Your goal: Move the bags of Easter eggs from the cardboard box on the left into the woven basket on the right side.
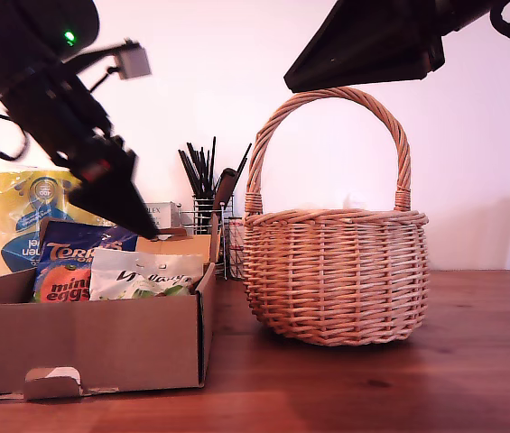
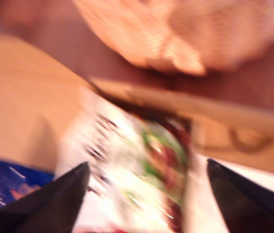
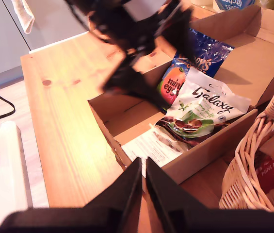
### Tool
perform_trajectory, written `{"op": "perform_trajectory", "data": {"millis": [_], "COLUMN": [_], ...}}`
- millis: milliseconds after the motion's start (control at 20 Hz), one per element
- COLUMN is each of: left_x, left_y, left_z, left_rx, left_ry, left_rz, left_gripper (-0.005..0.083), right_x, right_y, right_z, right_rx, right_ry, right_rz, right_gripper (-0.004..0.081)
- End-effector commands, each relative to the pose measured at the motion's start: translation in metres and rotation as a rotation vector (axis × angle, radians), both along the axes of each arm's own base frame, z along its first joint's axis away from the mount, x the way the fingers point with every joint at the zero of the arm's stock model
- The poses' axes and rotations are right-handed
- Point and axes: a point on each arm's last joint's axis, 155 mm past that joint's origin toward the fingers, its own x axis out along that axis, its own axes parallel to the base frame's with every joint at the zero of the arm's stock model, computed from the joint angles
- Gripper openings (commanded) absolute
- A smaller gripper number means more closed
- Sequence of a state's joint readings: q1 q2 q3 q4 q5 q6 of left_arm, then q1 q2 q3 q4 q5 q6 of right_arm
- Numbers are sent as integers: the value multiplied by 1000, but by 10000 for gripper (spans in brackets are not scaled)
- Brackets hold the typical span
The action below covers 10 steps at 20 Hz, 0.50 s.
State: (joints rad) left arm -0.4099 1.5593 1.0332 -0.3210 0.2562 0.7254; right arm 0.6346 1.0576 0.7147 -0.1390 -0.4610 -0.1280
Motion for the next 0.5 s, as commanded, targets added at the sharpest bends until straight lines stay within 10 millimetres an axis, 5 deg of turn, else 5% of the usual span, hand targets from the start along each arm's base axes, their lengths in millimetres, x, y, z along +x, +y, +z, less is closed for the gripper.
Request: {"op": "perform_trajectory", "data": {"millis": [0,450], "left_x": [-1,5], "left_y": [-1,-17], "left_z": [-23,-77], "left_rx": [19,51], "left_ry": [33,57], "left_rz": [-9,-141], "left_gripper": [783,783], "right_x": [0,3], "right_y": [-1,-4], "right_z": [0,-2], "right_rx": [0,-15], "right_ry": [7,5], "right_rz": [-2,-27], "right_gripper": [-13,-13]}}
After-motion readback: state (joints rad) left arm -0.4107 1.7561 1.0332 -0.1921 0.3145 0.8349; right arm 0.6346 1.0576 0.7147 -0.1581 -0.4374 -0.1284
